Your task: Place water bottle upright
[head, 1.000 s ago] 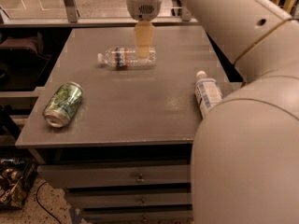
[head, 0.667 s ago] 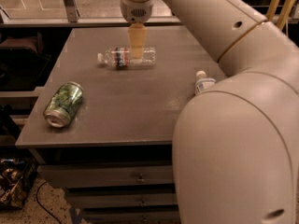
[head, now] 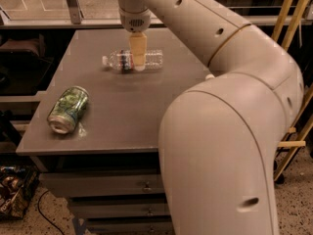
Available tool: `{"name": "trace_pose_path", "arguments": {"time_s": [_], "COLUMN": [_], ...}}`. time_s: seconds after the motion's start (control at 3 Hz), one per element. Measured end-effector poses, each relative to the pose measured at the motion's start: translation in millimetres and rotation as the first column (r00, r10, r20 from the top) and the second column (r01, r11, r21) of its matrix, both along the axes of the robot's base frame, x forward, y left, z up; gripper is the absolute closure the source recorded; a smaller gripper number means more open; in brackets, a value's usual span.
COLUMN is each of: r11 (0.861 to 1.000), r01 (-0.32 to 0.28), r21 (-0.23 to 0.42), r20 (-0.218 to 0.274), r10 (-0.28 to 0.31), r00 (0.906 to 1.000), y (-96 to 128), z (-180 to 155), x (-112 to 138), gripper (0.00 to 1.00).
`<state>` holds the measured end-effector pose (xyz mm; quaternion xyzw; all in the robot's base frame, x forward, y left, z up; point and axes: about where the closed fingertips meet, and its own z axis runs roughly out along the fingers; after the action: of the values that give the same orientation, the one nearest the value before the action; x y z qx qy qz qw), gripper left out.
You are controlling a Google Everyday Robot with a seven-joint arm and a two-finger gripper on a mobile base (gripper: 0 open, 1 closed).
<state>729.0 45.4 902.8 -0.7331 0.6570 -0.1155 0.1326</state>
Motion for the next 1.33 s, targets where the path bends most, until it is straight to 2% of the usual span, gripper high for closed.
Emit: {"name": "trace_pose_path", "arguments": {"time_s": [0.33,0.67,1.0,1.33], "r11": [0.997,0.997,0.991,0.986], "r01": [0.042,0.043,0.075,0.096], "r21": [-0.068,-0.069,-0.108,-0.136], "r20": [0.005,0.009,-0.044,-0.087], "r10": [-0.042,-0.043,-0.081,-0.109], "r00": [0.9991,0.999,0.9958,0.9903], "y": [-10,-11,-13,-6], "z": [-16,-16,-34,-53], "x": [9,10,15,26], "gripper": [0.0,0.0,0.0,0.0]}}
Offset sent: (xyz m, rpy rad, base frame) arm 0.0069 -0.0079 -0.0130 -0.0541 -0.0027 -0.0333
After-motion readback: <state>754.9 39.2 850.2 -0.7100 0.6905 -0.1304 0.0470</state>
